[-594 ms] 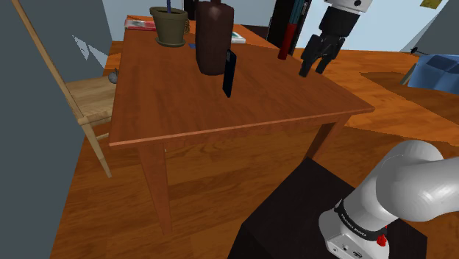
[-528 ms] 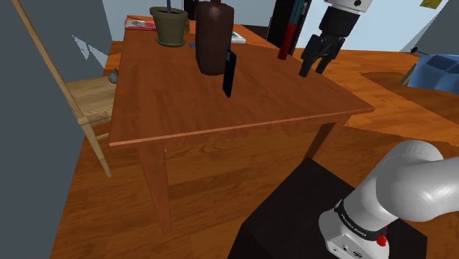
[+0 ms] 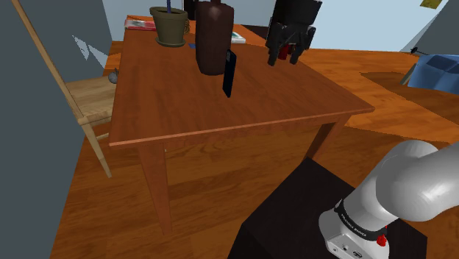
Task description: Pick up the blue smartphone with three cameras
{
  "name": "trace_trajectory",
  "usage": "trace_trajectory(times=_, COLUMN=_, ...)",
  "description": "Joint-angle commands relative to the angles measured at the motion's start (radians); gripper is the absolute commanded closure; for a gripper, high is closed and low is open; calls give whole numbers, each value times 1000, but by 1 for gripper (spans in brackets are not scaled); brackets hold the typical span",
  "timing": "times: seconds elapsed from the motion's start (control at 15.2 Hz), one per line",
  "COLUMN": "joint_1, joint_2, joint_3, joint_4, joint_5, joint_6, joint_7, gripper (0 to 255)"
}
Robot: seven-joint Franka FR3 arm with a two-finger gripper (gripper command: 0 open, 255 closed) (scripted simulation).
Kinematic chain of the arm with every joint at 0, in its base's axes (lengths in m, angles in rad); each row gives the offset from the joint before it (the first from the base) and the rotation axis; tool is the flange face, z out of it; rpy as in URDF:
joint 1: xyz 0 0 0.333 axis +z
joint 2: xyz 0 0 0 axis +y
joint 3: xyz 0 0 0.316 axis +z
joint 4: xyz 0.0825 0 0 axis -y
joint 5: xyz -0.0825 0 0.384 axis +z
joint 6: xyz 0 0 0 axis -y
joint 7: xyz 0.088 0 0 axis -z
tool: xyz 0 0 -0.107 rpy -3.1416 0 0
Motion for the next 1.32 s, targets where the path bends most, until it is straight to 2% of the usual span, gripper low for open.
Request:
trace_trajectory(times=0.0, joint_1=-2, joint_2=88, joint_3=26, joint_4=82, joint_5=1, joint_6=2, joint_7=58, gripper=0)
trace_trajectory(times=0.33, joint_1=-4, joint_2=295, joint_3=79, joint_4=298, joint_5=-17, joint_6=-21, joint_7=195, gripper=0)
trace_trajectory(times=0.66, joint_1=9, joint_2=525, joint_3=113, joint_4=573, joint_5=-58, joint_6=-83, joint_7=327, gripper=0)
trace_trajectory(times=0.73, joint_1=11, joint_2=531, joint_3=112, joint_4=581, joint_5=-60, joint_6=-85, joint_7=331, gripper=0)
trace_trajectory(times=1.25, joint_1=9, joint_2=505, joint_3=110, joint_4=445, joint_5=-55, joint_6=24, joint_7=328, gripper=0)
